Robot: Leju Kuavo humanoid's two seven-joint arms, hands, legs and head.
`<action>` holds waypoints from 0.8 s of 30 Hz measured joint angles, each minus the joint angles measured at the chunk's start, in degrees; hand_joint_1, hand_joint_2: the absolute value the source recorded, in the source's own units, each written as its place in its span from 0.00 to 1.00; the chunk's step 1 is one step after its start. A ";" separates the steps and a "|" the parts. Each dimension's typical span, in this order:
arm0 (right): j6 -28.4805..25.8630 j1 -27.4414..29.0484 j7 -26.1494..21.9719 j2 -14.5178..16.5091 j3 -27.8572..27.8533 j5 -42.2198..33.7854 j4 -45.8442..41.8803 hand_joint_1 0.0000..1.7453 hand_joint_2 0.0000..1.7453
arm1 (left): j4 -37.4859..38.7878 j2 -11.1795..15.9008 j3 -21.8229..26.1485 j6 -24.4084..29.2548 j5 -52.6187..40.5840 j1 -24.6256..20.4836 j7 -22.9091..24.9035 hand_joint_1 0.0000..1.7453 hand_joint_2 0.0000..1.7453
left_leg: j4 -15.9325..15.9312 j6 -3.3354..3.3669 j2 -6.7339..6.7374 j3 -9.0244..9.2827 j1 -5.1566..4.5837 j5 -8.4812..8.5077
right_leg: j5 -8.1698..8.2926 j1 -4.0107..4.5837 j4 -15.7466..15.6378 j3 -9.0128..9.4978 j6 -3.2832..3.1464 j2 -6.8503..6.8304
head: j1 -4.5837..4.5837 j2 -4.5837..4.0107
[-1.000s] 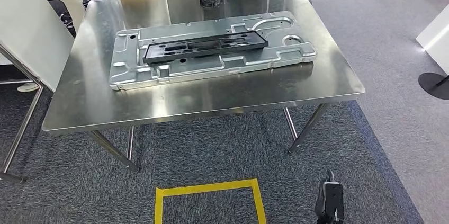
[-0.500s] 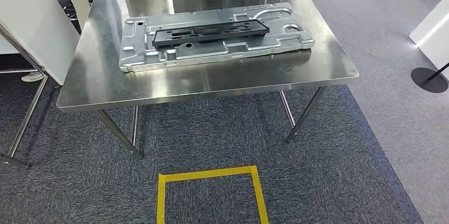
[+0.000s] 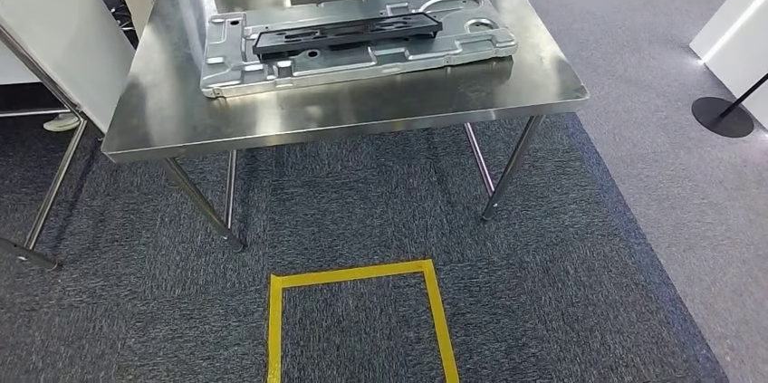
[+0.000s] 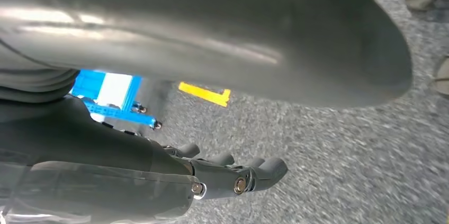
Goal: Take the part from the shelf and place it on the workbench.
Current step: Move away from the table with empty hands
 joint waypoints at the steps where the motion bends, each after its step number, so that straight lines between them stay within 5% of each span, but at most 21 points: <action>1: 0.29 -0.03 -0.13 0.00 0.23 0.22 0.04 0.00 0.00 | 0.00 0.01 -0.16 -0.01 -0.15 -0.13 0.02 0.00 0.00 | -2.95 0.33 -0.01 1.68 -0.13 -1.00 | 0.45 0.05 0.30 -0.37 0.32 -0.05 | 0.02 -0.01; 4: 0.65 -0.08 -0.61 0.00 0.86 0.73 0.13 0.00 0.00 | 0.01 0.01 -0.50 -0.07 -0.53 -0.05 0.07 0.00 0.00 | -4.86 1.75 0.17 1.67 -0.32 -1.09 | 1.50 -0.11 0.49 -0.90 1.29 -0.07 | 0.03 0.00; 6: 0.75 -0.08 -0.68 0.03 1.10 0.85 0.19 0.00 0.00 | 0.02 0.01 -0.63 -0.11 -0.65 0.00 0.11 0.00 0.00 | -4.91 2.69 0.39 0.46 -0.22 0.24 | -1.78 -0.38 2.91 -1.84 1.92 0.11 | 0.20 0.00; 9: 0.88 -0.12 -0.70 0.09 1.33 0.92 0.23 0.00 0.00 | 0.02 0.01 -0.70 -0.14 -0.71 -0.09 0.12 0.00 0.00 | -4.75 3.23 0.44 -2.19 -0.36 2.37 | -10.15 -0.73 13.07 -3.94 2.64 0.21 | 0.45 -0.01; 11: 0.97 -0.14 -0.74 0.09 1.41 0.97 0.23 0.00 0.00 | 0.02 0.01 -0.72 -0.14 -0.77 -0.05 0.12 0.00 0.00 | -4.40 3.15 0.44 -4.18 -0.48 3.69 | -10.11 -0.82 16.81 -3.26 2.73 0.23 | 0.45 -0.01; 12: 1.09 -0.17 -0.79 0.09 1.46 1.04 0.23 0.00 0.00 | 0.02 0.01 -0.73 -0.14 -0.82 -0.05 0.12 0.00 0.00 | -4.15 3.05 0.43 -5.18 -0.52 4.29 | -8.58 -0.83 15.87 -1.59 2.61 0.23 | 0.45 -0.01; 14: 1.46 -0.35 -0.95 0.10 1.67 1.28 0.23 0.00 0.00 | 0.02 0.00 -0.80 -0.14 -0.94 -0.07 0.12 0.00 0.00 | -3.71 2.75 0.40 -6.84 -0.61 5.42 | -6.50 -0.67 8.55 4.65 1.96 0.34 | 0.45 0.00; 16: 1.86 -0.60 -1.13 0.14 1.87 1.49 0.23 0.00 0.00 | 0.02 -0.02 -0.94 -0.13 -1.01 -0.09 0.09 0.00 0.00 | -3.54 2.24 0.44 -7.75 -0.69 6.54 | -7.42 -0.30 -0.03 10.58 1.17 0.46 | 0.40 0.00; 17: 2.05 -0.69 -1.21 0.17 1.92 1.53 0.23 0.00 0.00 | 0.02 -0.03 -0.99 -0.13 -1.03 -0.09 0.07 0.00 0.00 | -3.62 1.91 0.49 -7.97 -0.66 7.11 | -7.99 -0.08 -2.33 11.87 0.82 0.49 | 0.42 -0.01; 19: 2.29 -0.75 -1.30 0.31 2.02 1.62 0.27 0.00 0.00 | 0.02 0.00 -1.01 -0.13 -1.07 -0.05 0.05 0.00 0.00 | -3.80 1.21 0.49 -8.35 -0.49 7.99 | -7.37 -0.02 -3.56 11.59 0.18 0.35 | 0.41 -0.01; 21: 2.34 -0.80 -1.29 0.50 2.17 1.79 0.34 0.00 0.00 | 0.02 0.05 -1.01 -0.13 -1.07 0.13 0.04 0.00 0.00 | -1.96 0.60 0.24 -9.25 -0.36 5.50 | -5.95 -0.21 -3.91 10.45 -0.62 0.09 | 0.29 -0.01; 24: 2.33 -0.77 -0.96 0.62 2.27 2.00 0.38 0.00 0.00 | 0.02 0.08 -1.01 -0.15 -1.00 0.36 0.09 0.00 0.00 | 8.09 0.03 0.05 -11.89 -0.12 -2.62 | -4.03 -0.14 -3.59 7.82 -1.21 -0.10 | -0.05 -0.01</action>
